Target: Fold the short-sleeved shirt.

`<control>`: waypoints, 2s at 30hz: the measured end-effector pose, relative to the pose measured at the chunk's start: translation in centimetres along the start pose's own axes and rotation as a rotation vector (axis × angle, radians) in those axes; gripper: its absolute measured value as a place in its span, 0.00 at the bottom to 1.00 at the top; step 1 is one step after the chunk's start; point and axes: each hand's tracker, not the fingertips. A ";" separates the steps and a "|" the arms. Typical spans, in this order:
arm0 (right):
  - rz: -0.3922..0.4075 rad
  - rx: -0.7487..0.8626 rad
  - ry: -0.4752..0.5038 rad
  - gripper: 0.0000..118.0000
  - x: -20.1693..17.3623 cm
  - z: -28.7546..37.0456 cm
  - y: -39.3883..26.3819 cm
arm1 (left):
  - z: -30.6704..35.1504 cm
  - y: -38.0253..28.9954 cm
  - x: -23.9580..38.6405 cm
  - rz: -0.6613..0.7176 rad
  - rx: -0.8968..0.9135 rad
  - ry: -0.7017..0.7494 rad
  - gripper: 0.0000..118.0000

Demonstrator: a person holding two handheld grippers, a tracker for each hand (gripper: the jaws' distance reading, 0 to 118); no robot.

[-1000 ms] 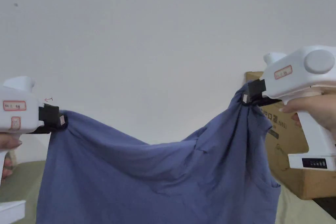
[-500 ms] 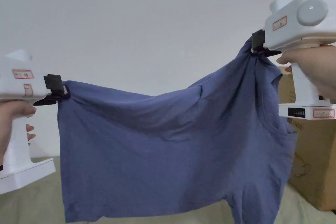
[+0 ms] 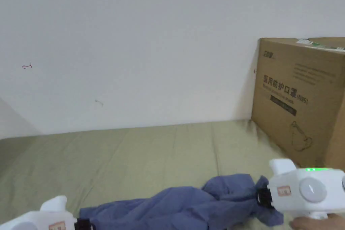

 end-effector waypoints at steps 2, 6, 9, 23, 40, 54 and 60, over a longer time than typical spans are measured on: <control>-0.048 -0.072 0.020 0.03 0.9 0.3 -6.9 | -0.2 -4.1 -2.2 0.031 -0.095 -0.057 0.02; -0.175 -0.076 0.084 0.03 3.8 5.4 -15.9 | 4.4 -10.3 -4.2 0.030 -0.142 -0.050 0.02; -0.244 -0.049 0.098 0.03 5.2 10.7 -20.0 | 9.2 -13.2 -4.3 -0.032 -0.188 -0.037 0.02; -0.229 0.020 -0.053 0.79 2.5 16.0 -25.2 | 17.1 -18.8 -3.0 -0.159 -0.070 0.081 0.60; -0.039 0.661 0.200 0.72 -10.4 26.4 -17.6 | 26.9 -19.2 4.7 -0.306 0.536 0.030 0.02; 0.063 0.536 0.146 0.00 -12.3 22.2 -15.0 | 12.7 -0.4 -5.1 -0.144 -0.003 0.054 0.01; 0.047 0.418 0.162 0.00 -11.9 18.0 -14.5 | 1.0 1.4 -8.7 -0.126 -0.128 0.160 1.00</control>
